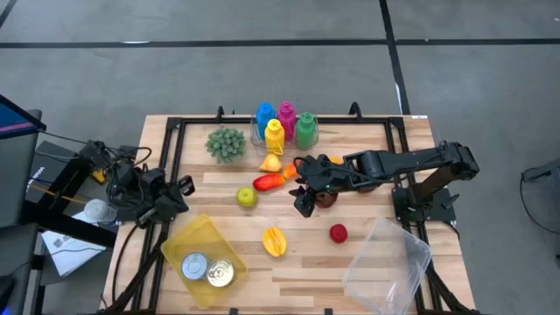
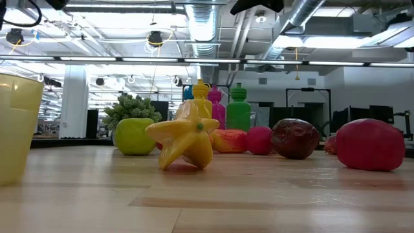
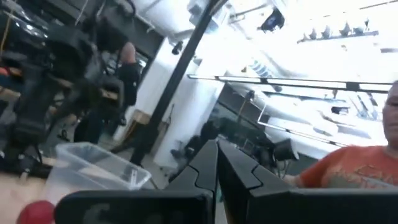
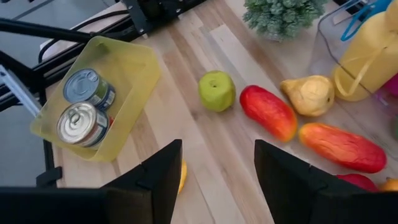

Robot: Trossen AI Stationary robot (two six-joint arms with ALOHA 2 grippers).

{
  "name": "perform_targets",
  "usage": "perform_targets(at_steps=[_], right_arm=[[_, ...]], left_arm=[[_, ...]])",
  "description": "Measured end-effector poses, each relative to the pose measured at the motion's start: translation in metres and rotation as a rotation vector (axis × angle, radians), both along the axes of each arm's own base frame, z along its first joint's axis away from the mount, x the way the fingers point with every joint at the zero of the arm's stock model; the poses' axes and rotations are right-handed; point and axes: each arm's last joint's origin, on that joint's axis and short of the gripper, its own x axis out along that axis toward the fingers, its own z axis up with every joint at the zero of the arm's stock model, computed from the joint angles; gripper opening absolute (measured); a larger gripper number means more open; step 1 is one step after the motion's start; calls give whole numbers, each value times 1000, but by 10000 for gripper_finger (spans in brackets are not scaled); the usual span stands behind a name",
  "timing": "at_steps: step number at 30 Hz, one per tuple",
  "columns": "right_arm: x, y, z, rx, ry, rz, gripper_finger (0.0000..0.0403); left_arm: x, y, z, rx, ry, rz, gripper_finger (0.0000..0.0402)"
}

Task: Pick & Place Food Item
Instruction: Put the green apple into the white bin

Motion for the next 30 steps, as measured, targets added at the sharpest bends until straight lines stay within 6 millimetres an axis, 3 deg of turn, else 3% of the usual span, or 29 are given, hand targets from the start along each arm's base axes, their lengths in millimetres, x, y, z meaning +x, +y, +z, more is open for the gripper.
perform_targets(at_steps=[8, 14, 22, 30], right_arm=[[0, 3, 0, 27, -6, -17, 193], [-1, 3, 0, 55, -9, -45, 193], [-3, 1, -3, 2, 37, -7, 210], [-4, -3, -4, -75, 76, 54, 218]], left_arm=[[17, 13, -7, 8, 85, -4, 0], [34, 32, -15, -59, 201, 131, 0], [34, 35, -17, -13, 215, 78, 0], [35, 42, -21, -34, 248, 316, 0]])
